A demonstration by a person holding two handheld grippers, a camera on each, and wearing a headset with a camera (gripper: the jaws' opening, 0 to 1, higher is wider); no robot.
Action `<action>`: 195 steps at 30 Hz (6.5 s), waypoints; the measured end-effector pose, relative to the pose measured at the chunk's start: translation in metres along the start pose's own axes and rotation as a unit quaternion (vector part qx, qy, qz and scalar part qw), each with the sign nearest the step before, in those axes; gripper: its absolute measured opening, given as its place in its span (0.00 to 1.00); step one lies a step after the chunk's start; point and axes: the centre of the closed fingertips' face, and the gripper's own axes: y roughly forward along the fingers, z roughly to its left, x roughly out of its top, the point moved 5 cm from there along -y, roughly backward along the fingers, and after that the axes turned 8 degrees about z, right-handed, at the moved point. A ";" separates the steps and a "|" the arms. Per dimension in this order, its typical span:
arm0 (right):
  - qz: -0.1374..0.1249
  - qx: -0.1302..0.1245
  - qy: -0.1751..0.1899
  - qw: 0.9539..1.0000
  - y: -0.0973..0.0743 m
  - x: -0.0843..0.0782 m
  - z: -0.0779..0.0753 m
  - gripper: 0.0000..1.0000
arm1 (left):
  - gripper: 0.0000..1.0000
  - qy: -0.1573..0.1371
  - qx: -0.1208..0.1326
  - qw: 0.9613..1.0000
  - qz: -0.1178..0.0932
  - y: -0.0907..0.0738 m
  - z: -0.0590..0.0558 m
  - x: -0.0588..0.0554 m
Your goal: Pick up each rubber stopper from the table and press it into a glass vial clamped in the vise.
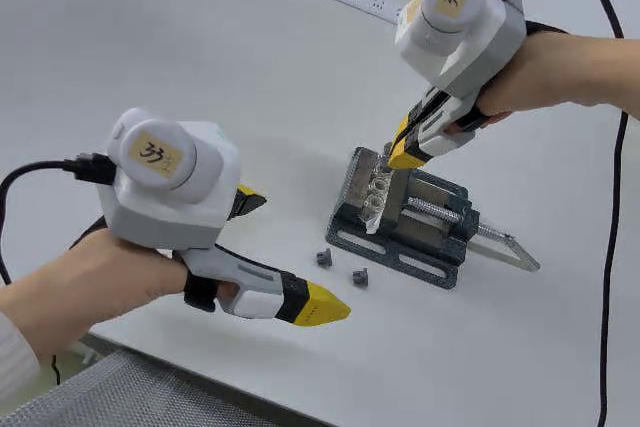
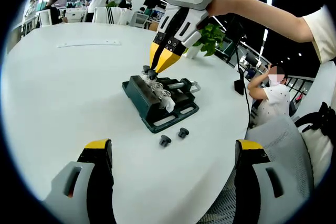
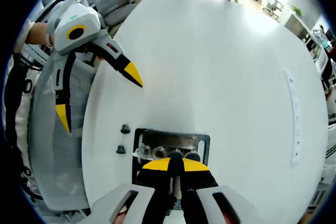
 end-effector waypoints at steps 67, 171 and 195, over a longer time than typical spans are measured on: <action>0.065 -0.019 -0.001 0.998 0.007 0.005 0.001 0.00 | 0.97 -0.007 0.002 1.000 0.004 0.005 0.008 0.002; 0.006 0.008 0.019 1.000 0.005 -0.001 0.000 0.00 | 0.96 -0.014 -0.003 1.000 0.012 0.008 0.009 -0.002; 0.050 -0.006 0.005 0.999 0.006 0.004 -0.002 0.00 | 0.96 -0.020 -0.004 1.000 0.009 0.013 0.014 0.000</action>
